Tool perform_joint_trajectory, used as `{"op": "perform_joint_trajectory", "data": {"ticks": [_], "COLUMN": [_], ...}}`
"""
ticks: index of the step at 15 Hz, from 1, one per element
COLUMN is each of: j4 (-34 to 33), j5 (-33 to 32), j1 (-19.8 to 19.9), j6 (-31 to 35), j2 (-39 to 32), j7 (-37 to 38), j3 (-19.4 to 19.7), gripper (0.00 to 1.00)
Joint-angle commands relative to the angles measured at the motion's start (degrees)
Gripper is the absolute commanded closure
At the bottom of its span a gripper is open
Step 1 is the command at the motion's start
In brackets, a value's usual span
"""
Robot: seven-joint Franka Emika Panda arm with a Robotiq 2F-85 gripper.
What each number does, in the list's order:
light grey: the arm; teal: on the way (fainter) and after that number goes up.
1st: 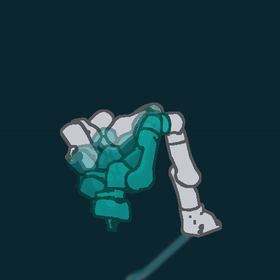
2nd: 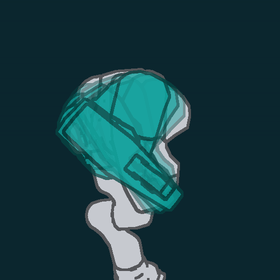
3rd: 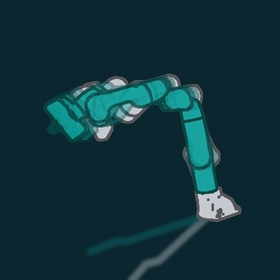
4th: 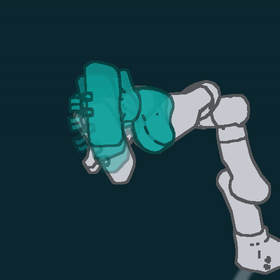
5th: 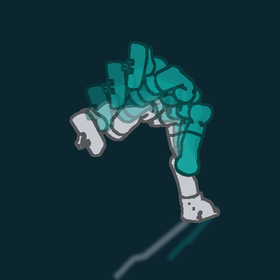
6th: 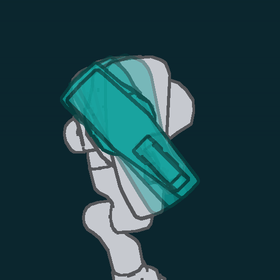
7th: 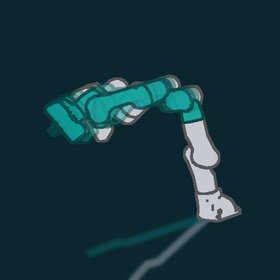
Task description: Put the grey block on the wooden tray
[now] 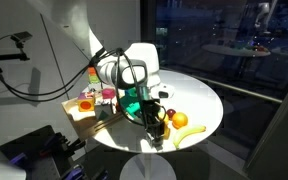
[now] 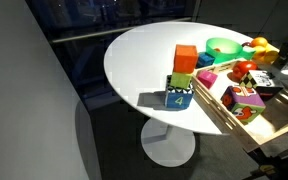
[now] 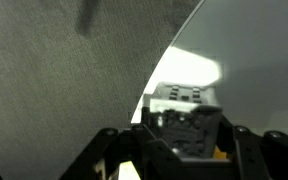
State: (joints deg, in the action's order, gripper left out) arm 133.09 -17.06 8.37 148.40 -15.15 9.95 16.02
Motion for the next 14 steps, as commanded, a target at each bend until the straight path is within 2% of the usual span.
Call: {"op": "perform_joint_trajectory", "data": {"ticks": [1,5,9,14], "j4": [0.56,1.88,4.34,8.50], "j5": [-4.05,-8.23,-11.59,-10.11], "j1": [-1.81,-2.58,-2.37,-2.08], "j6": [-2.72,-7.44,-10.82,-11.51], "j2": [2.91,6.94,12.23,19.27], "j7": [3.61,5.45,6.06,3.54], "j3": [1.74,1.92,0.02,-4.27], "gripper": [0.67,0.69,0.69,0.69]}}
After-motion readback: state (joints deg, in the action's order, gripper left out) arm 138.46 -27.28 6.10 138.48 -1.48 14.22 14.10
